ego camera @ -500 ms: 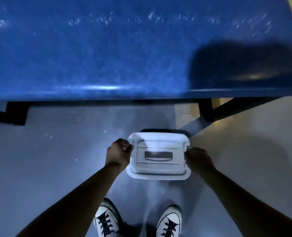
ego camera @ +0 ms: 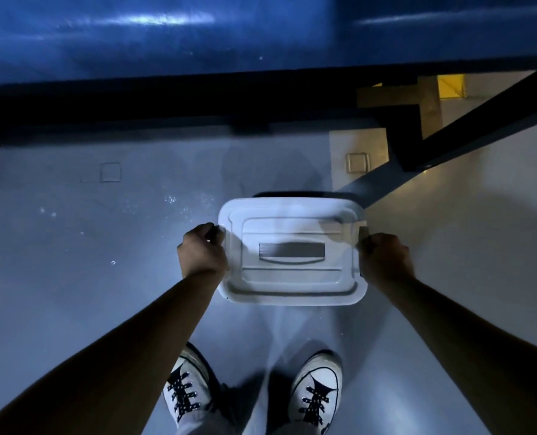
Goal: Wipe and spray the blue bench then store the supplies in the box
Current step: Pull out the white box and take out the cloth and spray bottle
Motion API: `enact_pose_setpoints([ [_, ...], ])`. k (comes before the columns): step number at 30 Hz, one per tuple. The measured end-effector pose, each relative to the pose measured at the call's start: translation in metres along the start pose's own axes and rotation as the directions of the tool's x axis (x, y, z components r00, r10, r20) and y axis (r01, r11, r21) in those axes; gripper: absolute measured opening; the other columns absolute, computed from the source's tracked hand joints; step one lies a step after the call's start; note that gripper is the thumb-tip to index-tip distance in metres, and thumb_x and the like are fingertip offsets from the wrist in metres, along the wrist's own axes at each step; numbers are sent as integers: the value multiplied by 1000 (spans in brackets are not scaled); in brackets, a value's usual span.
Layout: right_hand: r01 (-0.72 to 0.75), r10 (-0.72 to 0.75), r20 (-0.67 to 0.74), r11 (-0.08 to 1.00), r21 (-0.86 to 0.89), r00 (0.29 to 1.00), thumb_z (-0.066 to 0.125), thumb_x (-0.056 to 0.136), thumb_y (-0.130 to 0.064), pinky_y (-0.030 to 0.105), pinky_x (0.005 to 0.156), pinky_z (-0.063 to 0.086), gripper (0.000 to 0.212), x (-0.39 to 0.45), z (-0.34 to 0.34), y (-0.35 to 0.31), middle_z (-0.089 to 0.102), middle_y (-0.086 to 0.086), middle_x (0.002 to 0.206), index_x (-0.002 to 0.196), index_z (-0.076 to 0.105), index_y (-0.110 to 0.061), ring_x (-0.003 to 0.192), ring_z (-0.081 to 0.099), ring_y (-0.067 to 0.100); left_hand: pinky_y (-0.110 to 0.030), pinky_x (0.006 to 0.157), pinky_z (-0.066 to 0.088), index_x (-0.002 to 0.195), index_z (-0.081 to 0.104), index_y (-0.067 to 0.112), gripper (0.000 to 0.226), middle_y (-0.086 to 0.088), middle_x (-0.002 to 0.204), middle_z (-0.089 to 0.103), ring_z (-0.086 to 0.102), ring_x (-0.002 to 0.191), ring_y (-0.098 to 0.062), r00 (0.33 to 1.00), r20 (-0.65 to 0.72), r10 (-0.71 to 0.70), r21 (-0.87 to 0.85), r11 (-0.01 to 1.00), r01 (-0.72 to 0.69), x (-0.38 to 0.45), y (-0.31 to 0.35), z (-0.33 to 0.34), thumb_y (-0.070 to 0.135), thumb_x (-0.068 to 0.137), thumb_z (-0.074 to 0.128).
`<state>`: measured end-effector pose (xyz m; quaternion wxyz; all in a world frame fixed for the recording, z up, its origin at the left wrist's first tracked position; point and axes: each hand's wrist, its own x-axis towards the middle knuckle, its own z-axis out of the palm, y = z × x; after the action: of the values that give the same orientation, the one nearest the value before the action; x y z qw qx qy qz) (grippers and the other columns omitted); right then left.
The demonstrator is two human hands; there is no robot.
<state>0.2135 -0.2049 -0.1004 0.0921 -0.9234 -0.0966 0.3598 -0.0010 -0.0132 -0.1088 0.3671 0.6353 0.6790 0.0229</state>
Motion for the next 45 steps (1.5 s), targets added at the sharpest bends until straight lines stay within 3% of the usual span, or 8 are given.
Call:
enact_pose_setpoints([
  [5, -62, 61, 34, 997, 39, 998, 49, 100, -16, 32, 69, 46, 20, 9, -1, 5, 65, 16, 92, 97, 66, -6, 82, 62, 36, -29, 56, 33, 73, 54, 2, 21, -16, 66, 42, 35, 68, -29, 987, 8, -161, -39, 986, 162, 5, -9, 5, 9, 90, 44],
  [8, -71, 64, 43, 984, 162, 997, 53, 102, -24, 31, 59, 52, 26, 19, 6, 14, 70, 15, 88, 90, 70, -7, 71, 63, 27, -17, 42, 32, 80, 65, 4, 26, -8, 65, 52, 44, 61, -29, 982, 41, -182, -89, 979, 185, 14, -17, 12, 13, 91, 44],
  [12, -69, 70, 6, 975, 210, 998, 56, 100, -28, 37, 65, 58, 27, 18, 6, 17, 72, 13, 85, 84, 72, -12, 74, 66, 29, -27, 57, 42, 74, 66, 8, 24, -10, 70, 60, 53, 68, -33, 985, 50, -165, -84, 982, 169, 13, -15, 6, 11, 89, 47],
  [16, 39, -20, -184, 994, 98, 983, 55, 98, -18, 32, 72, 52, 19, -1, 7, 13, 71, 16, 98, 101, 71, -10, 81, 65, 31, -36, 93, 49, 115, 73, 11, 28, -16, 117, 73, 64, 113, -39, 993, -98, -72, 35, 996, 76, -1, -1, -7, 27, 96, 62],
  [27, -66, 102, -139, 968, 242, 985, 74, 87, -28, 29, 78, 45, 34, -17, 23, 5, 68, 12, 113, 117, 67, -13, 88, 60, 24, -31, 78, 53, 90, 75, 16, 17, -3, 91, 78, 71, 94, -29, 996, -21, -85, -19, 996, 85, -11, 2, -3, 33, 85, 75],
  [34, -142, 218, -159, 911, 388, 963, 73, 90, -28, 26, 64, 44, 26, -59, -19, 28, 66, 5, 104, 109, 63, -14, 86, 61, 17, -26, 73, 43, 85, 71, 16, 15, -2, 81, 73, 68, 82, -23, 982, 64, 180, -28, 984, -178, -36, 49, -18, 30, 83, 77],
  [40, -318, 539, -203, 717, 620, 817, 76, 85, -27, 37, 82, 53, 34, -81, -52, 97, 71, 6, 103, 113, 64, -11, 97, 66, 29, -31, 92, 50, 113, 73, 17, 24, -6, 113, 73, 69, 105, -25, 817, 291, 497, 26, 850, -527, -72, 133, 30, 23, 91, 66],
  [45, -376, 647, -141, 591, 714, 749, 78, 79, -28, 43, 73, 56, 20, -59, -47, 163, 72, 8, 79, 81, 70, -10, 79, 68, 31, -30, 107, 42, 136, 62, 16, 55, -8, 139, 63, 58, 128, -27, 654, 577, 488, 72, 768, -637, -96, 192, 116, 25, 84, 50],
])
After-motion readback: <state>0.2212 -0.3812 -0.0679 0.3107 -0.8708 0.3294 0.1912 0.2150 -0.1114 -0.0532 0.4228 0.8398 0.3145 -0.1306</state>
